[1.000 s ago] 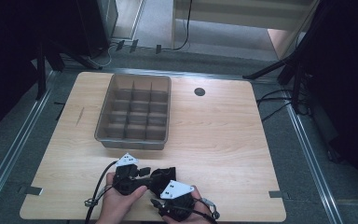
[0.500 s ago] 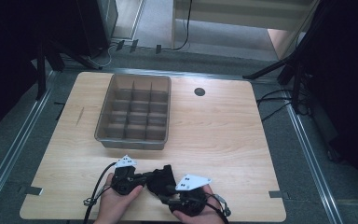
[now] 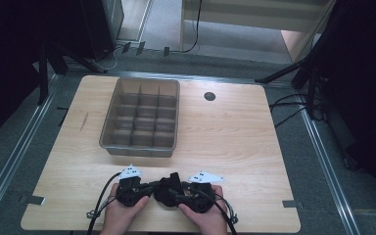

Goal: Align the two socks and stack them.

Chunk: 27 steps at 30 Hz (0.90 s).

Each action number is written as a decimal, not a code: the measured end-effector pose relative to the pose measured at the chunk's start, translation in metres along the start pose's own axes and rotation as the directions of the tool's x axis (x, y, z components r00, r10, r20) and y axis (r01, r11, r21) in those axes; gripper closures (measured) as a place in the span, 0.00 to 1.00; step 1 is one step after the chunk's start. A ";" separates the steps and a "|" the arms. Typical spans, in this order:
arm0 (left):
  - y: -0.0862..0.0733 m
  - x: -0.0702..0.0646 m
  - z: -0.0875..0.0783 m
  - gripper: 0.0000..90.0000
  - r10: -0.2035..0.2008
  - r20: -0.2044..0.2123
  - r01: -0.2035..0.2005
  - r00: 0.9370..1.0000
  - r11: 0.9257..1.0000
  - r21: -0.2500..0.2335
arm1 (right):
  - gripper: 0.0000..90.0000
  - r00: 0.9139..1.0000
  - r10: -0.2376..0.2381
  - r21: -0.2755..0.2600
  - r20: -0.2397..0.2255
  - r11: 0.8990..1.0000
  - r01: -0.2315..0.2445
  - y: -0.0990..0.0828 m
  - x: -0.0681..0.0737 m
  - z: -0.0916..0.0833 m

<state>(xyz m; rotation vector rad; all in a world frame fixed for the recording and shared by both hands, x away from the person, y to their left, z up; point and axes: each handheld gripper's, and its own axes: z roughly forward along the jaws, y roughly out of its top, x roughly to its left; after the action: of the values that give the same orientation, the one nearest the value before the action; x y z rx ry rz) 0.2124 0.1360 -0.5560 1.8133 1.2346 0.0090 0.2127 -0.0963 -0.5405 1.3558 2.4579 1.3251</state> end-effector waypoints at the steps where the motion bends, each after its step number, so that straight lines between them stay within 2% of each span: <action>1: 0.000 0.000 0.000 0.95 -0.001 0.000 0.001 1.000 1.000 -0.002 | 0.50 1.000 -0.003 0.005 -0.006 1.000 0.003 0.000 0.002 0.002; 5: 0.000 0.002 0.000 0.96 -0.015 0.006 0.015 1.000 1.000 -0.010 | 0.52 1.000 -0.029 0.015 -0.004 0.999 0.029 -0.001 0.008 0.006; 9: -0.001 0.003 -0.001 0.97 -0.020 0.005 0.020 1.000 1.000 -0.023 | 0.53 0.997 -0.070 0.034 0.018 0.997 0.070 -0.002 0.015 0.011; 11: -0.001 0.002 -0.001 0.97 -0.014 0.000 0.014 1.000 1.000 -0.027 | 0.57 0.994 -0.103 0.036 0.042 0.994 0.102 -0.003 0.019 0.013; 15: -0.003 0.001 -0.004 0.97 -0.001 -0.007 0.001 1.000 0.999 -0.053 | 0.71 0.982 -0.171 0.033 0.077 0.985 0.169 -0.006 0.027 0.015; 17: -0.004 0.001 -0.005 0.93 0.012 -0.001 -0.012 1.000 0.997 -0.074 | 0.78 0.976 -0.199 0.033 0.087 0.980 0.196 -0.006 0.029 0.015; 19: -0.005 0.001 -0.008 0.84 0.029 -0.003 -0.029 1.000 0.994 -0.110 | 0.80 0.977 -0.198 0.033 0.083 0.980 0.196 -0.005 0.028 0.014; 21: -0.006 0.002 -0.014 0.75 0.056 -0.002 -0.056 0.998 0.986 -0.157 | 0.82 0.982 -0.175 0.033 0.076 0.984 0.173 -0.005 0.027 0.014; 23: -0.006 0.003 -0.023 0.68 0.084 -0.035 -0.090 0.996 0.975 -0.203 | 0.82 0.983 -0.166 0.038 0.083 0.986 0.163 -0.003 0.028 0.012; 25: -0.007 0.007 -0.033 0.60 0.109 -0.083 -0.127 0.990 0.959 -0.252 | 0.82 0.985 -0.151 0.039 0.090 0.988 0.148 0.000 0.029 0.008; 27: -0.007 0.013 -0.043 0.54 0.112 -0.132 -0.147 0.985 0.945 -0.292 | 0.82 0.985 -0.143 0.026 0.094 0.990 0.141 0.003 0.028 0.005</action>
<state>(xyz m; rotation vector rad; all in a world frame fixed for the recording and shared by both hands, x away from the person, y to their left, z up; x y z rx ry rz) 0.1937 0.1746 -0.5412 1.6394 1.1212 0.3617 0.1996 -0.0724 -0.5316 1.1922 2.4576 1.1806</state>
